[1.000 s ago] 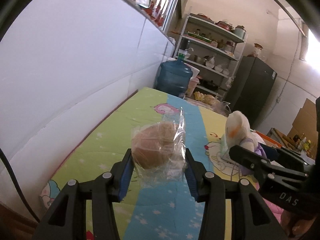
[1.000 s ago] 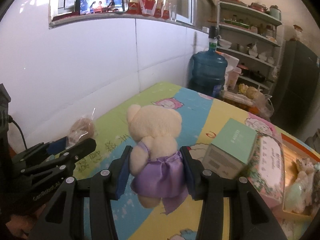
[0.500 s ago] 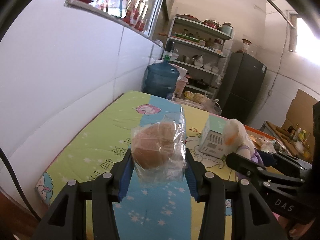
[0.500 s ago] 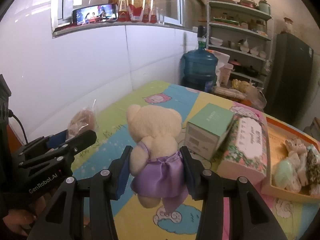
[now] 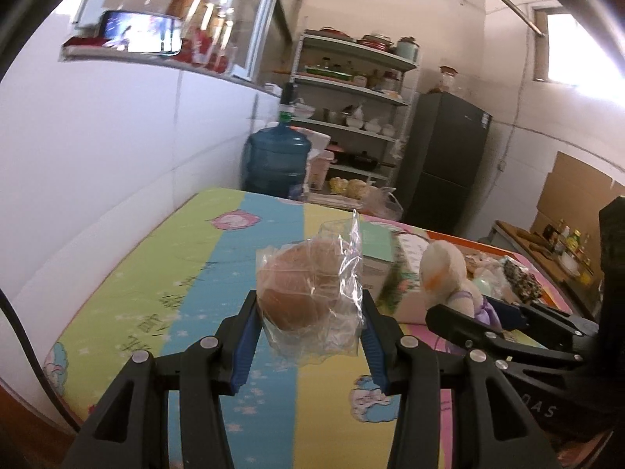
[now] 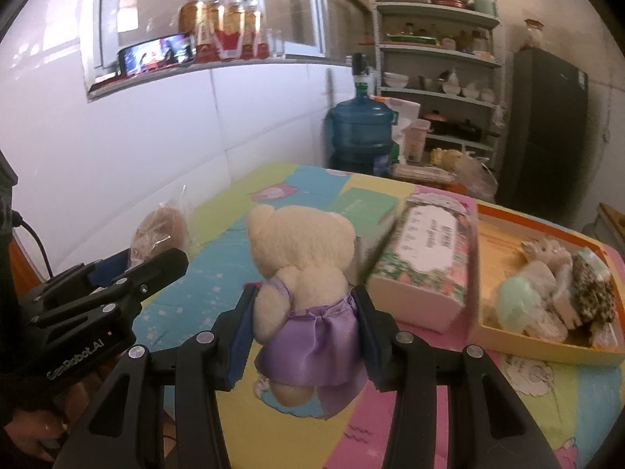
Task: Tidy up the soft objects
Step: 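Carry the bagged bun and teddy bear over the cardboard tray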
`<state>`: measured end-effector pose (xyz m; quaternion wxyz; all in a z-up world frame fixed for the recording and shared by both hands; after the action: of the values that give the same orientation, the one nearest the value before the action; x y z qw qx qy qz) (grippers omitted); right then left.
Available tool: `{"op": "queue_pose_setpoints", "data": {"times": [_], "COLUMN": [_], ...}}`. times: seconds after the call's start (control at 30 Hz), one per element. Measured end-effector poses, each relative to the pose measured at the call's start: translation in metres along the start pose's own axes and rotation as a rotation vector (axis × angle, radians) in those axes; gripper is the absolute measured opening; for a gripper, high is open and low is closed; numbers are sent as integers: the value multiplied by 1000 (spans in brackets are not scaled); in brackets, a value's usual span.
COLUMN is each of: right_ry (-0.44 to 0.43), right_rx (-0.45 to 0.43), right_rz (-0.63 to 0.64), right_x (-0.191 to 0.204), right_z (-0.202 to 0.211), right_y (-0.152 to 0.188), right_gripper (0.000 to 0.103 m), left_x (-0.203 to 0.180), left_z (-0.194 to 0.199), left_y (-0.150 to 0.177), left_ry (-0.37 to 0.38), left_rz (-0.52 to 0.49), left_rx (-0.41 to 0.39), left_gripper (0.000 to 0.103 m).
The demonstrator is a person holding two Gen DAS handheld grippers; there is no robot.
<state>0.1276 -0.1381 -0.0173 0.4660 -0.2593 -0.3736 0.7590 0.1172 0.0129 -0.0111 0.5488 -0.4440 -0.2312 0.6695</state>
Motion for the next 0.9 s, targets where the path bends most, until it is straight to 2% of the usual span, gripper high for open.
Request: {"op": "queue_pose_setpoints", "data": {"times": [0.47,0.9], "right_ry": [79,174], "right_rx": [-20,-42], "right_rz": [-104,-179], "right_x": [-63,-113], "right_z": [34,59], "right_y": [28,45], "right_gripper": [49,49], "left_x": [-72,-140], "left_z": [-13,-22], "left_y": [15,21], "left_ry": [91,226], "left_rz": [-95,-180], "left_rx": [41,59], "left_gripper": [48,48]}}
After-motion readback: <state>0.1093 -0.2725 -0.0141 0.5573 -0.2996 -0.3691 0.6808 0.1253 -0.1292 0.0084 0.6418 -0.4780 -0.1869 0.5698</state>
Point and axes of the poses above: each gripper's, at about its wrist camera, not at the fingertips, and z roughly against the way its jaws point, x to its left, y to its underside, the point moved 3 cm from there along -z, roughly the way its jaws point, and after that the axes turned 11 degrees about z, right-handed, at the moved point
